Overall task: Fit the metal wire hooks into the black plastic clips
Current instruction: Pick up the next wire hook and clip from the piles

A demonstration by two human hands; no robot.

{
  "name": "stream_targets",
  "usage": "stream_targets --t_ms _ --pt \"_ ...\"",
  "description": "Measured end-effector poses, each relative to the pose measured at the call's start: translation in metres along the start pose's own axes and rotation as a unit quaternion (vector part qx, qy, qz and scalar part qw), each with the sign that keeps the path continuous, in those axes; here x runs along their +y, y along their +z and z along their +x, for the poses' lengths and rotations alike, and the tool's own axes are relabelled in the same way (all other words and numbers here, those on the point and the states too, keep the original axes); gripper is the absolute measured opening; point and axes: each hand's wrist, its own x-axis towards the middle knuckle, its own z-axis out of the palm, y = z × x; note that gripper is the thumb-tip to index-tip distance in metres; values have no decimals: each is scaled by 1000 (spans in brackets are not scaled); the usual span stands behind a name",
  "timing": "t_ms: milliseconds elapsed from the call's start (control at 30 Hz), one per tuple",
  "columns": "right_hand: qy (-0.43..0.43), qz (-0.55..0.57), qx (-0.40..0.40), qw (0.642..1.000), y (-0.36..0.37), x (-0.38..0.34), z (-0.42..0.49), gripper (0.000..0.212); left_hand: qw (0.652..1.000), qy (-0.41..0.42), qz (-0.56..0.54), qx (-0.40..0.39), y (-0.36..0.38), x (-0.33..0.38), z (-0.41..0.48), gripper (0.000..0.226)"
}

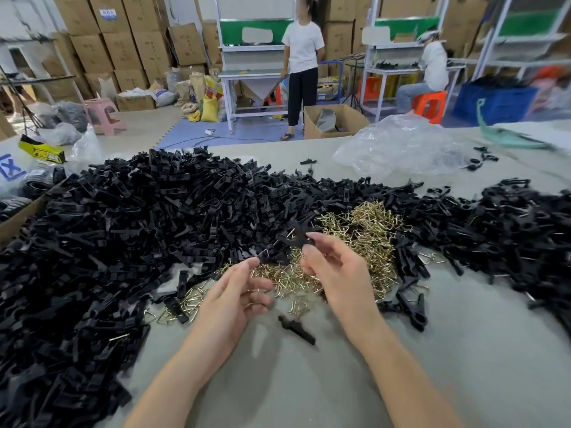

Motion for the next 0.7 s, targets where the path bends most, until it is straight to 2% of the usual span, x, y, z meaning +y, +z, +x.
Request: stream_targets --t_ms 100,200,300,367,400,467,500,600,633,700 --pt "-18 166 116 979 -49 -30 26 28 1000 -7 -11 -11 -3 -1 1 47" --pt "-14 312 224 923 -103 -63 61 53 1000 -12 -7 -10 -4 -4 1 40" --pt "65 392 228 889 -119 -68 67 56 1000 -3 -7 18 0 -4 0 33" --pt "121 442 160 874 -104 -57 54 54 994 66 77 49 -2 -5 -3 25" --pt "141 448 119 875 -90 -51 46 49 973 126 176 74 -5 -7 -3 22" --pt "174 416 53 891 -56 -38 33 38 894 224 374 107 -12 -9 -3 19" --pt "183 390 33 902 -37 -32 28 34 859 243 436 117 -13 -8 -4 17" --pt "163 283 -4 945 13 -15 22 21 761 239 582 158 -23 -8 3 33" --pt "145 232 -10 962 25 -10 22 21 737 213 619 169 -26 -7 6 40" --pt "103 136 -21 985 40 4 20 23 713 142 664 177 -32 -1 11 51"
